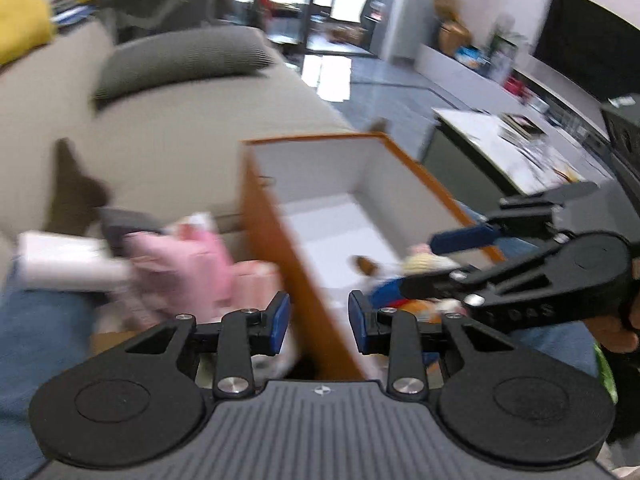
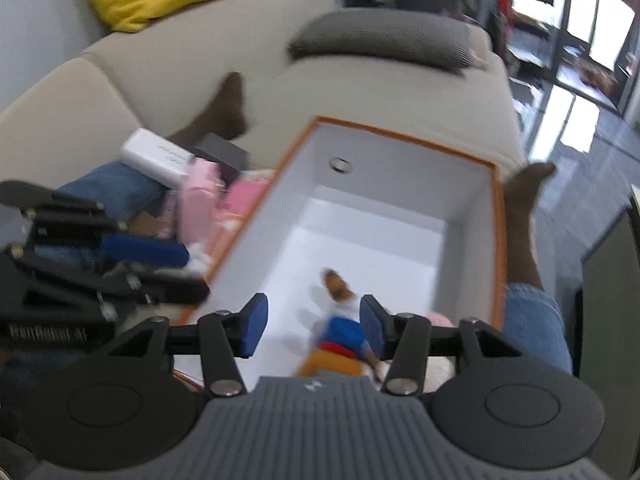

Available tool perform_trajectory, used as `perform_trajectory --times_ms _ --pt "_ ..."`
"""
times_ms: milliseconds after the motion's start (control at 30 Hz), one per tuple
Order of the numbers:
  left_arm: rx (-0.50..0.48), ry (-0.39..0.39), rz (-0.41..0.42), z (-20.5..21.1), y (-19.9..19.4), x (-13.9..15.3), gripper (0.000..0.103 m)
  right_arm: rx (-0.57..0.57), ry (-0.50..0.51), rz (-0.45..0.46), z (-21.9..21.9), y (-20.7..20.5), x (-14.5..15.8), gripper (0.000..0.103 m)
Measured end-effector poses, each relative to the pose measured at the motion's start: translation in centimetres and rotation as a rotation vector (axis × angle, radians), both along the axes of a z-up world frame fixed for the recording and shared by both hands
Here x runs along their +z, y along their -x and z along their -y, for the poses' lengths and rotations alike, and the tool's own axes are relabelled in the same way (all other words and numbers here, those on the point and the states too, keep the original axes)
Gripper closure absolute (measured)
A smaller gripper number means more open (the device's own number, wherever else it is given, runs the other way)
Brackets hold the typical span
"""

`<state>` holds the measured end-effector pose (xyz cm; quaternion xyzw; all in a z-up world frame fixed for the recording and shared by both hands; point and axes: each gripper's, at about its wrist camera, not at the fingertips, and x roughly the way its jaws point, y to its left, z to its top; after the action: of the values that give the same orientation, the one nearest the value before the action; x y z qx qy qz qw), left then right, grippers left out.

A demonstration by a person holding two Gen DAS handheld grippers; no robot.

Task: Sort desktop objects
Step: 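Withdraw both grippers from the box back toward the pile, then grasp the pink pouch with the left gripper while the right grasps the striped-hat bunny plush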

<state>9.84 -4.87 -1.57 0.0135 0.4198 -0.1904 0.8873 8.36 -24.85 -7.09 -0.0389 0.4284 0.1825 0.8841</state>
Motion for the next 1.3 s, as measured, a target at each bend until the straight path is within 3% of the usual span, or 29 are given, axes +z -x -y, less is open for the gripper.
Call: perform_trajectory --times_ms 133,300,533,600,767,1000,1100,1300 --pt "0.088 -0.021 -0.012 -3.9 0.0 0.0 0.067 0.081 -0.026 -0.013 -3.2 -0.5 0.0 0.050" --pt "0.130 -0.009 -0.037 -6.6 -0.7 -0.3 0.067 0.158 -0.008 -0.039 -7.0 -2.2 -0.7 0.049" --pt "0.174 0.092 -0.102 -8.7 -3.4 -1.2 0.065 0.226 0.042 -0.067 -10.6 -5.4 -1.6 0.051" --pt "0.192 0.123 -0.128 -9.0 -4.9 -1.5 0.053 0.242 0.057 -0.077 -11.4 -6.3 -1.8 0.052" --pt "0.223 0.152 -0.178 -9.4 -8.8 -2.0 0.050 0.308 0.119 -0.095 -13.0 -8.7 -2.4 0.057" --pt "0.264 0.158 -0.319 -9.8 -13.7 -4.5 0.045 0.392 0.126 -0.132 -14.4 -11.9 -3.3 0.063" --pt "0.268 0.175 -0.365 -10.1 -14.5 -5.6 0.043 0.431 0.097 -0.172 -14.8 -12.4 -3.9 0.070" --pt "0.282 0.134 -0.397 -10.0 -14.7 -6.5 0.040 0.486 0.063 -0.181 -15.5 -12.0 -4.2 0.070"
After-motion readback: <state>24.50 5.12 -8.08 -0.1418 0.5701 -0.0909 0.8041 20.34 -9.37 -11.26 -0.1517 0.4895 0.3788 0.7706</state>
